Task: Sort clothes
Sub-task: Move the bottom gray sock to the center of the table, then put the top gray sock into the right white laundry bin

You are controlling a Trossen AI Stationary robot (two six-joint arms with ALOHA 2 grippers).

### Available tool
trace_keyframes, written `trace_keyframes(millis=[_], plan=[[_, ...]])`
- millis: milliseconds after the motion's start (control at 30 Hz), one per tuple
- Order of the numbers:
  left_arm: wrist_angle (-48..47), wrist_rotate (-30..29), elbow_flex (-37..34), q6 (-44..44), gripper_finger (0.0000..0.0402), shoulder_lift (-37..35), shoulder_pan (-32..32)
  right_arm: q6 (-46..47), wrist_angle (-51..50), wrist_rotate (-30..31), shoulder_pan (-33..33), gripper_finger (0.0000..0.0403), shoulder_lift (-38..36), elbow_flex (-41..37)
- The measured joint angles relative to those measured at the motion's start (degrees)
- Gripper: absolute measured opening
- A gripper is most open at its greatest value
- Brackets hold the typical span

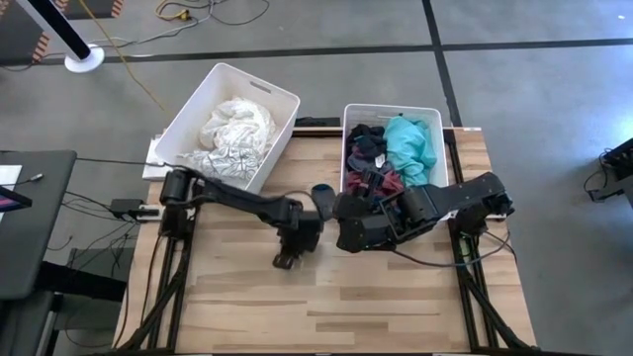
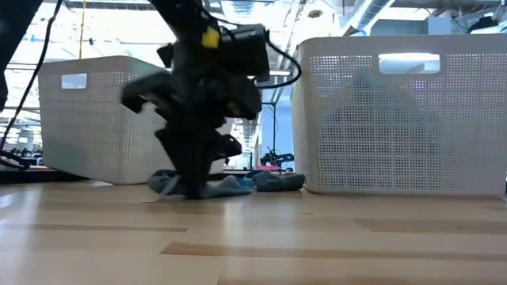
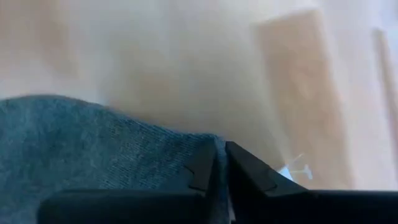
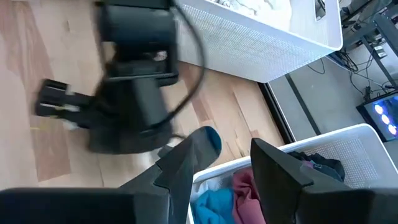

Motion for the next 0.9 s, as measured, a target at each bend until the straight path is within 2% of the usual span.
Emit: trace_keyframes(millis=[100,233,367,433,500,567,767,900], plan=[[-2.2,-0.3,1.8,0.6,0.0064,-0.4,-3.3,0.0,0.0,0.0,0.2,0.0173,0.0,0.0],[-1.3,-2.2,3.5,2.0,0.0136,-3.8,-6.8,0.0,0.0,0.0,0.9,0.0173,0.0,0.0],[-0.6,-8.9,5.3,2.1,0.0212,-7.4,-8.0,0.0,0.0,0.0,1.4,0.0173,0.0,0.0],[2.0,-16.4,5.4,1.6,0.0238,-9.2,-7.3,0.0,0.1,0.0,1.6,0.0173,0.0,0.0],[5.3,-22.5,4.9,1.1,0.0250,-10.1,-5.7,0.0,0.2,0.1,1.8,0.0173,0.0,0.0],[8.1,-23.8,4.3,-0.3,0.0254,-10.0,-3.4,0.3,0.2,0.3,2.2,0.0173,0.0,0.0],[11.5,-23.2,3.8,-2.9,0.0250,-8.0,3.8,0.5,0.2,0.1,3.6,0.0173,0.0,0.0],[12.0,-18.1,3.8,-3.8,0.0249,-5.1,7.2,0.6,0.2,0.2,4.1,0.0173,0.0,0.0]])
